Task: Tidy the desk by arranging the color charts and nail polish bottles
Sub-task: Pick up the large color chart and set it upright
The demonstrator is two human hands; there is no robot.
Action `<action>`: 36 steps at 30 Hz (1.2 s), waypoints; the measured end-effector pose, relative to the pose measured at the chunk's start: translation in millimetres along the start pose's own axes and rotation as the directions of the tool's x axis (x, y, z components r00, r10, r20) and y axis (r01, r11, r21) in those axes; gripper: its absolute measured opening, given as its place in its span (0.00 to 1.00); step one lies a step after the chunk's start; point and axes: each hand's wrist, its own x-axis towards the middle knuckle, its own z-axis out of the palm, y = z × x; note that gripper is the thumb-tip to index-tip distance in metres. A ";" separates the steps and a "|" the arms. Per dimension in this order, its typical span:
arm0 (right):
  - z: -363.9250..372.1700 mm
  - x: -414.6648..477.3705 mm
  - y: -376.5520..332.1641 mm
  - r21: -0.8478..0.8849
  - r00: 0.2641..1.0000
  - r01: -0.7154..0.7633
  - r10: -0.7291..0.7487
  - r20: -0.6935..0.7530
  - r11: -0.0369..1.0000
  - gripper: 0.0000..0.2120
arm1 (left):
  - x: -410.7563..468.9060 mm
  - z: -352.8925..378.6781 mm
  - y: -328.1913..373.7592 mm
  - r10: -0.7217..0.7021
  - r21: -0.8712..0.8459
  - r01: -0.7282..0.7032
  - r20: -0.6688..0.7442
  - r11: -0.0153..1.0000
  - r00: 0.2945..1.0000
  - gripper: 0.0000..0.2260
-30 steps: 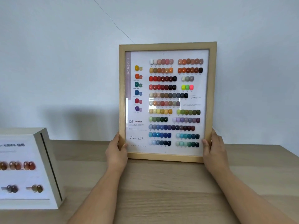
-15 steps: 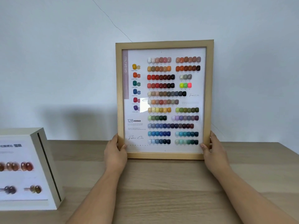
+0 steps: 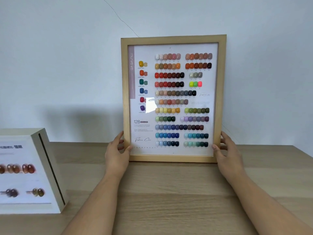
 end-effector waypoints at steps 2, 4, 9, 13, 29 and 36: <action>-1.6 -0.8 -0.1 0.029 1.000 0.012 -0.011 -0.023 0.999 0.23 | -1.9 -1.8 2.1 0.047 -0.013 -0.047 -0.014 0.999 0.999 0.28; -2.7 -1.6 -0.7 0.052 0.999 0.022 -0.019 -0.046 0.998 0.24 | -4.7 -1.7 4.3 0.119 0.029 -0.118 -0.031 0.993 0.992 0.29; -2.4 -1.4 1.2 0.040 0.998 0.025 -0.022 -0.064 0.999 0.25 | -4.7 -0.6 5.3 0.151 0.072 -0.148 -0.029 0.986 0.988 0.33; -1.3 -0.5 1.5 0.033 0.997 0.030 -0.028 -0.071 0.999 0.25 | -2.3 0.7 3.7 0.150 0.090 -0.147 -0.028 0.985 0.988 0.33; -3.5 1.3 2.1 -0.088 0.994 0.086 -0.091 -0.057 0.992 0.33 | -7.7 1.5 6.9 0.098 0.109 -0.095 -0.024 0.989 0.995 0.32; -3.1 0.9 2.3 -0.102 0.994 0.089 -0.094 -0.047 0.991 0.33 | -7.6 1.0 3.9 0.088 0.110 -0.086 -0.014 0.990 0.996 0.32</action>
